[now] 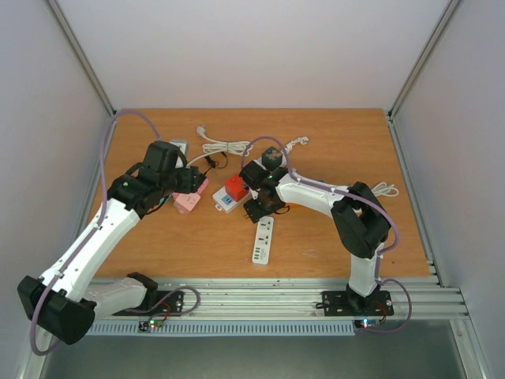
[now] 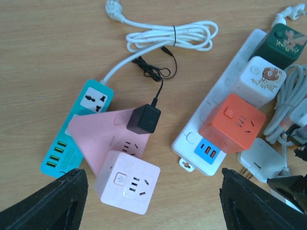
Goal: Insert the plug
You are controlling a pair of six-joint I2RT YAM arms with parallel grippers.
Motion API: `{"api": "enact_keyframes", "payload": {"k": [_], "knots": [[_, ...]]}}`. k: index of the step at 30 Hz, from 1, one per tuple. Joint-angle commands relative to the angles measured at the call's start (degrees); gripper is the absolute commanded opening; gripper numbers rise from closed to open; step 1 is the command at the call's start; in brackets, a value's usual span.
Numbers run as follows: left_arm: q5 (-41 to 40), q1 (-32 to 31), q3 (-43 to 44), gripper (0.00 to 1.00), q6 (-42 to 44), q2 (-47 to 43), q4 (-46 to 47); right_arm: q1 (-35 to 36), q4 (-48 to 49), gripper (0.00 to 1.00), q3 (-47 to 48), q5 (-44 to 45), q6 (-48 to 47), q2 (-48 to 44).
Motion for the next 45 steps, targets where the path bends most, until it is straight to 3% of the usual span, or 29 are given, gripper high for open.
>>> {"api": "enact_keyframes", "payload": {"k": [1,5,16,24,31,36,45], "knots": [[-2.8,-0.1,-0.7,0.76,1.3,-2.7,6.3,0.8,-3.0,0.74,2.8,0.6,-4.4,2.4],[-3.6,0.0,-1.0,0.76,1.2,-2.6,5.9,0.8,-3.9,0.78,4.0,0.5,-6.6,4.3],[-5.0,-0.1,-1.3,0.74,1.6,-2.3,5.4,1.0,-2.8,0.71,5.1,2.4,-9.5,6.6],[-5.1,0.0,-1.1,0.75,1.8,-1.9,5.2,1.0,-3.0,0.59,6.6,0.5,-13.3,7.8],[-3.5,0.0,-0.5,0.75,1.5,-2.2,4.6,1.0,-0.9,0.66,6.2,1.5,-16.0,7.8],[-1.4,0.0,0.3,0.75,0.7,-4.0,4.3,1.0,2.6,0.60,4.0,-0.2,-19.2,6.9],[1.6,0.0,0.1,0.75,0.8,-8.3,4.7,1.8,5.2,0.74,0.6,2.9,-20.0,5.2]]}}
